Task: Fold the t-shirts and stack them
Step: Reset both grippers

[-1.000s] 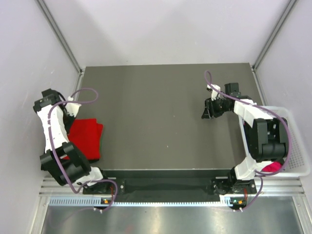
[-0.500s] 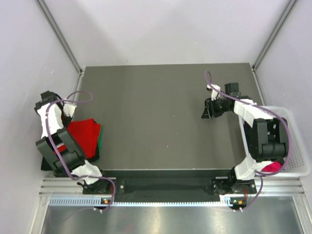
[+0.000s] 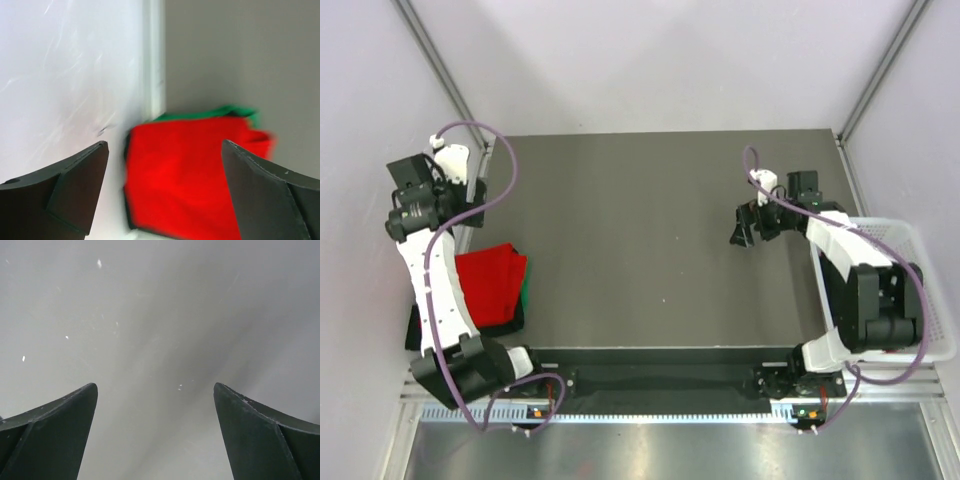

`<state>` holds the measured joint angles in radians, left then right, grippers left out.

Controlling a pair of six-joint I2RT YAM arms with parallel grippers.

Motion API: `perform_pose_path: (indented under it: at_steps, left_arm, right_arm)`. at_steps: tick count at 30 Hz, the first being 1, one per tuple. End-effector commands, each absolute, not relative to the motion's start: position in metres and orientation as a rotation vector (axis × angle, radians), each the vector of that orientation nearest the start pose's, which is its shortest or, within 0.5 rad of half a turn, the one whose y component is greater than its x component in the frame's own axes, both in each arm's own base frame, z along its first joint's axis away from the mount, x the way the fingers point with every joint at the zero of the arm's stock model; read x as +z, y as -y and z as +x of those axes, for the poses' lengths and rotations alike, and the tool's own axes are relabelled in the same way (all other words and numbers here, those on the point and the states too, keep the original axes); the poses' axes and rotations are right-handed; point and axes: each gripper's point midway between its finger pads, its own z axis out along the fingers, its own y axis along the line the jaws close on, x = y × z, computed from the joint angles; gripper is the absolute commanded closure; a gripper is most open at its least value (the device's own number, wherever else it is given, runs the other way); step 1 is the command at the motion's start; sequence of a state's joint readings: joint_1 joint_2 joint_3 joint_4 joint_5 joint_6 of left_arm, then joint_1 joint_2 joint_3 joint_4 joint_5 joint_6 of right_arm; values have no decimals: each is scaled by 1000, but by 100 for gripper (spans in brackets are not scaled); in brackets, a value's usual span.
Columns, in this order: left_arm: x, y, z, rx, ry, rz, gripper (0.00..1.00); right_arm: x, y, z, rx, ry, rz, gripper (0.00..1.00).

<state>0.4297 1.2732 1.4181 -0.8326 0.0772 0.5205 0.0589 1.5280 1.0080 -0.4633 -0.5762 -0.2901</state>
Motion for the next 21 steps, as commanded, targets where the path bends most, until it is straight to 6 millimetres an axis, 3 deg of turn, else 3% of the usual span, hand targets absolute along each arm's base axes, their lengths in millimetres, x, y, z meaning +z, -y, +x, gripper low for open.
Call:
perform_pose_path:
  at_steps: [1,3,6,10,11,12,13,15,18,21]
  left_arm:
    - [277,-90,311,48,-2186,151,1]
    - [280,-61,308,-123,-2143,159,1]
    - [267,-33,309,-320,-2136,132,1]
    - [227,-6,316,-412,-2194,88,1]
    - [221,9,317,-433,-2199,127,1]
    - [222,15,324,-436,-2168,134,1]
    - [210,20,324,-426,-2184,123,1]
    - [214,45,326,-462,-2145,169,1]
    - [226,54,330,-481,-2071,201,1]
    - [217,65,325,-515,-2112,243,1]
  right_arm:
    - [159,-108,350,525,-2124,-710,0]
    - [169,-110,344,524,-2091,-729,0]
    - [183,-107,339,497,-2056,-700,0]
    - [189,-110,330,525,-2054,-646,0]
    - [190,-110,329,526,-2059,-635,0]
    - [192,-110,330,529,-2062,-620,0]
    - [196,-111,329,539,-2072,-605,0]
    - [199,-111,329,541,-2079,-604,0]
    - [198,-115,326,566,-2080,-671,0]
    - [197,-116,328,574,-2088,-674,0]
